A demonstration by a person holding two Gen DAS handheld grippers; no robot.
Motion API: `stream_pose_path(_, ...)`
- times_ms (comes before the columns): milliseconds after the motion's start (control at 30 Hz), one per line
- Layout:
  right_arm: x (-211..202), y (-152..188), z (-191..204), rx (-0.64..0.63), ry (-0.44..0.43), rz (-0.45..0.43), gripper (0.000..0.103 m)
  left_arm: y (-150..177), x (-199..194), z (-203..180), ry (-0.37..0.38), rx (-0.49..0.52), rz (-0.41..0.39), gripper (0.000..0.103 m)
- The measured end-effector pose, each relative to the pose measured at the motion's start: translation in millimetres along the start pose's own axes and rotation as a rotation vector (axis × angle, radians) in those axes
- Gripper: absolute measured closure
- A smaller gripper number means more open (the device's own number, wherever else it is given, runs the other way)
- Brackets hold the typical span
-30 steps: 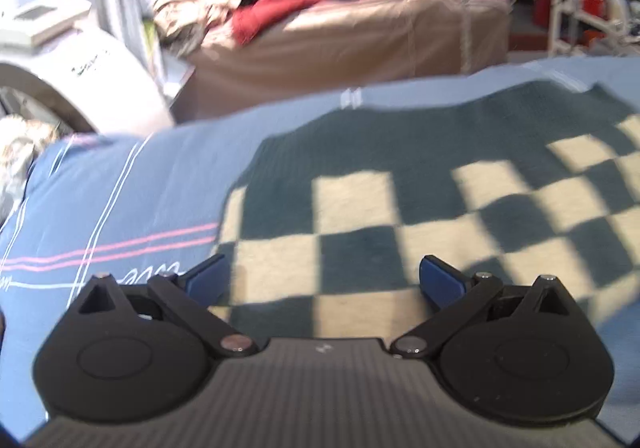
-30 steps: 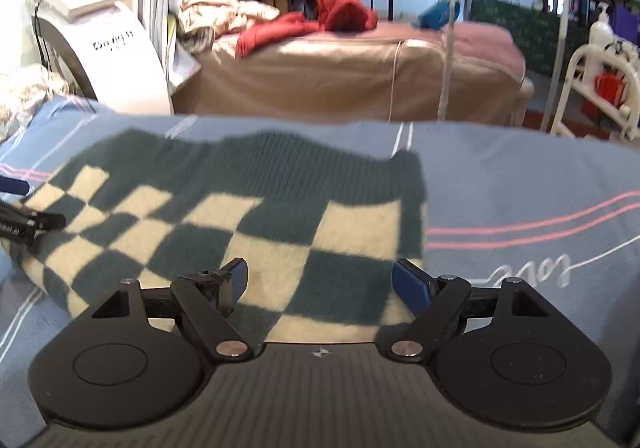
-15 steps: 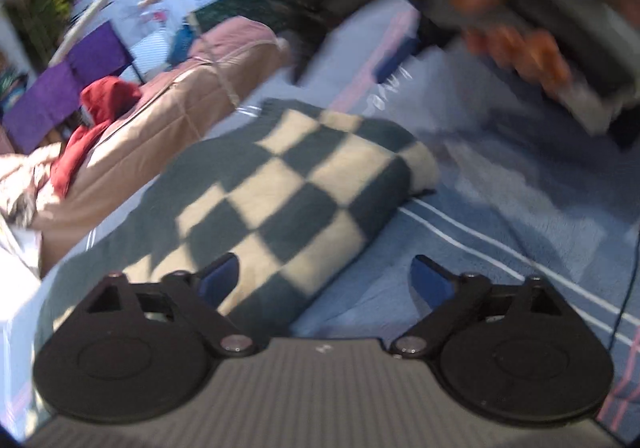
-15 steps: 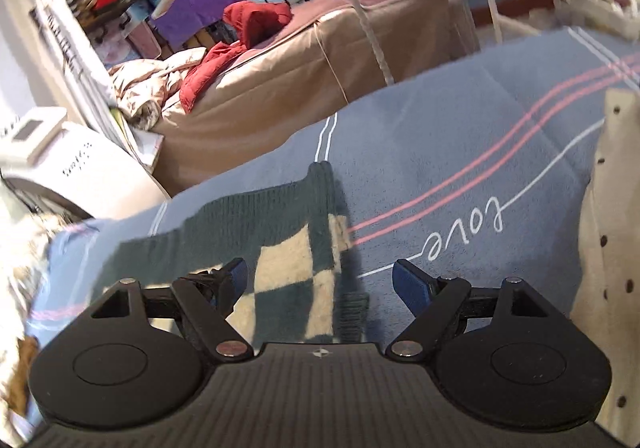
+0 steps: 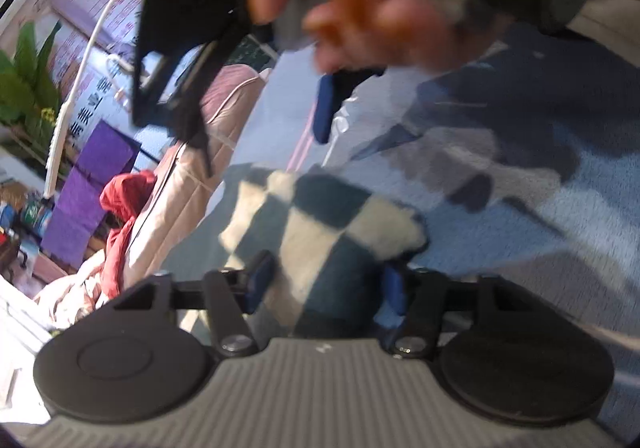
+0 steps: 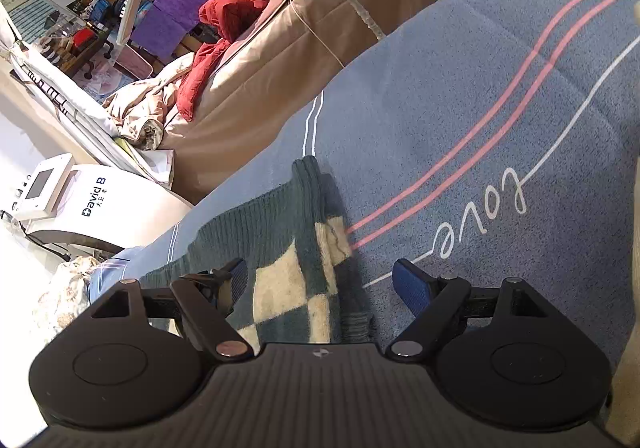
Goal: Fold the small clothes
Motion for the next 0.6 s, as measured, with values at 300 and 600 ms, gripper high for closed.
stream_pose_path(300, 19, -12, -2, 0.139, -0.024, 0.050, 0.000, 14, 5, 59, 0.126, -0.373, -0.021, 0.080)
stream_pose_path(600, 25, -6, -5, 0.246, -0.003, 0.063, 0.000, 62, -4, 158, 0.157, -0.874, -0.030, 0.081)
Point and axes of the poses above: each gripper's, at about its wrist camera, not at the fingertips, and x roughly the way its jaws point, z to its left, y to its underside, the point moved 1 cm from there along x, roughly the way its jaws point, and after that the axes turned 10 degrees about -z, right-handed, at the moved point
